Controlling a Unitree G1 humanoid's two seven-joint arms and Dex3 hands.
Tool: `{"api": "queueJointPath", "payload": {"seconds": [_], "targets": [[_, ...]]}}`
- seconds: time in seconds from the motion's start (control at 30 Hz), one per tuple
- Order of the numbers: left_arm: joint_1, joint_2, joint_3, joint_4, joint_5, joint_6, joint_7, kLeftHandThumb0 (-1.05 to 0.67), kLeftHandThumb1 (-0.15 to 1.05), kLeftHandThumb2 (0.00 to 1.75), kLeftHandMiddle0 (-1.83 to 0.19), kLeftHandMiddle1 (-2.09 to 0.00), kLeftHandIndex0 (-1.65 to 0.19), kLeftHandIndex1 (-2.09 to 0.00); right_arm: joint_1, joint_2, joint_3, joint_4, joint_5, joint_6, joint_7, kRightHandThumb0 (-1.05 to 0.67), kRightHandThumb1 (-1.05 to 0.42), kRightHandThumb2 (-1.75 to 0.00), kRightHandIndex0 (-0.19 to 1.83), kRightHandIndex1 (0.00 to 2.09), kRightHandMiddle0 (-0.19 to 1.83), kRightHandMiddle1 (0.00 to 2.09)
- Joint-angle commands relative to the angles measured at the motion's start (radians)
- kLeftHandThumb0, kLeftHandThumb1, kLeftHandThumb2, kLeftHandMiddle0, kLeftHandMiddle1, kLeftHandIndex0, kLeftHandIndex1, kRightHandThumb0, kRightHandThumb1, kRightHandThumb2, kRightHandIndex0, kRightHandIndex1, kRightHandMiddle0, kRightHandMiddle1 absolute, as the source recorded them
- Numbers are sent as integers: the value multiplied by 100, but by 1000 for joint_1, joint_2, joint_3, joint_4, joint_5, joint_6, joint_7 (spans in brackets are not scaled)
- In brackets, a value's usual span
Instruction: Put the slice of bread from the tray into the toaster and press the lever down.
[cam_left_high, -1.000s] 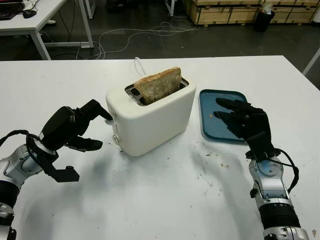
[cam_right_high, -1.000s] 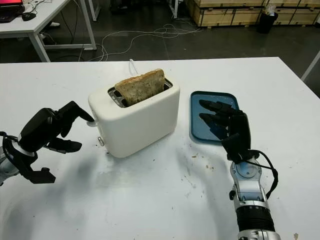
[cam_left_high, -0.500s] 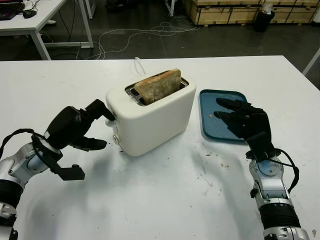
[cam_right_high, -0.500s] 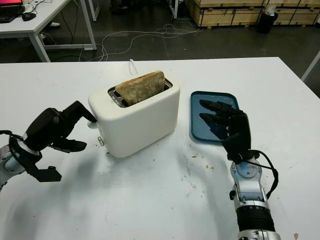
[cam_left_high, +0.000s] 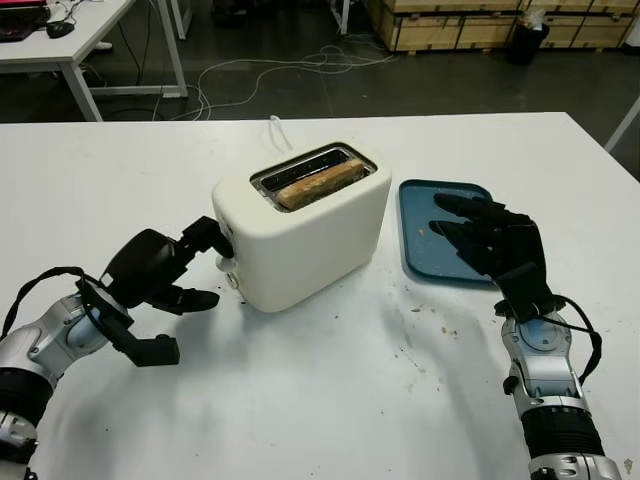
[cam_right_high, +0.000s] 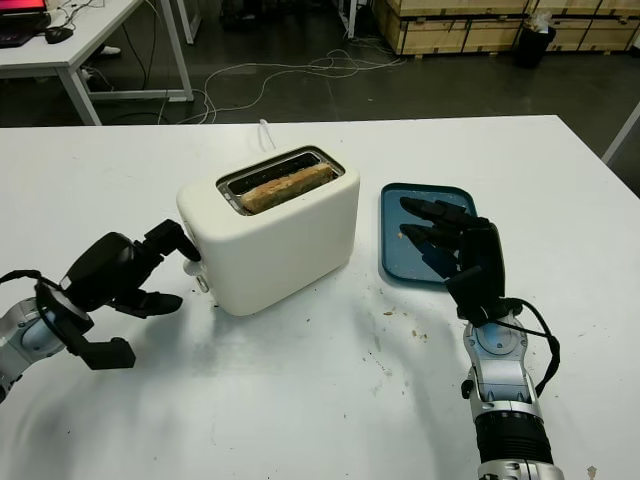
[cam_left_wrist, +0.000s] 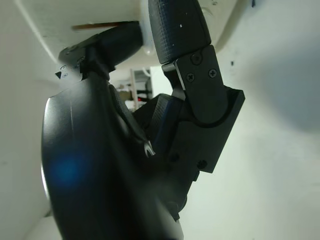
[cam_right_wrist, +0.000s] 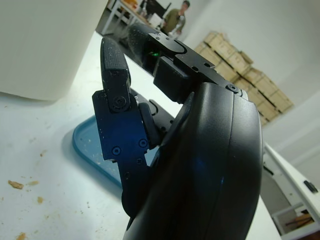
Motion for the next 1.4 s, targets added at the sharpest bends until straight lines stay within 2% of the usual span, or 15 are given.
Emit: {"api": "queueJointPath", "payload": {"seconds": [0.0,0.03,0.07,0.17,0.27,0.33,0.37,0.43,0.53,0.7,0.83,1.07,1.13,1.2,1.37], "targets": [[56,-56,-93,150,98,155,-24,-105,92,71,-152,-152,-102,-159,7,-6,-3,-14,16,14,8,-47,-92,-13,112,1,100,0],[58,-74,-107,190,104,172,0,-105,92,68,-154,-156,-126,-147,7,-7,-3,-15,18,13,11,-47,-92,-13,112,1,100,0],[57,-85,-126,218,119,193,20,-105,92,64,-156,-156,-141,-134,6,-8,-4,-13,20,10,14,-46,-92,-13,112,1,100,0],[59,-109,-158,279,131,230,72,-105,92,61,-157,-162,-155,-140,5,-11,-4,-15,12,14,13,-47,-92,-13,112,1,100,0],[43,-96,-171,273,126,223,83,-105,92,67,-157,-159,-157,-130,4,-11,-2,-17,6,11,10,-47,-92,-13,112,1,100,0],[32,-99,-162,259,93,216,51,-105,92,67,-157,-143,-133,-124,3,-9,-1,-19,9,10,13,-47,-92,-13,112,1,100,0],[28,-110,-177,263,101,237,31,-105,92,66,-157,-141,-130,-127,3,-7,0,-17,10,9,14,-46,-92,-13,111,1,99,0],[19,-137,-234,290,160,307,9,-105,92,54,-157,-145,-151,-116,3,-5,1,-17,13,12,17,-46,-92,-13,112,1,99,0],[14,-166,-294,339,212,371,2,-105,92,42,-157,-142,-156,-114,4,-9,4,-13,6,7,17,-47,-92,-13,113,2,100,0],[0,-147,-318,354,211,361,-5,-105,92,48,-157,-132,-157,-102,-1,-13,3,-7,5,4,18,-48,-92,-14,113,2,100,0],[-10,-141,-334,352,212,358,-9,-105,92,51,-157,-137,-157,-110,-4,-9,7,-5,8,8,23,-47,-92,-14,114,2,101,1],[-17,-140,-351,347,205,347,-18,-105,92,48,-157,-128,-157,-94,-5,-11,5,-7,8,7,22,-47,-92,-13,114,2,100,0],[-19,-141,-351,346,200,350,-29,-105,92,48,-157,-133,-157,-104,-4,-12,6,-7,4,9,20,-47,-92,-14,114,2,100,0],[-17,-140,-352,349,199,346,-25,-105,92,48,-157,-129,-157,-95,-4,-12,5,-6,6,10,22,-47,-92,-14,113,2,100,0],[-7,-138,-363,349,202,338,0,-105,92,48,-157,-139,-157,-98,-4,-12,5,-3,6,6,21,-46,-92,-14,113,2,100,0]]}}
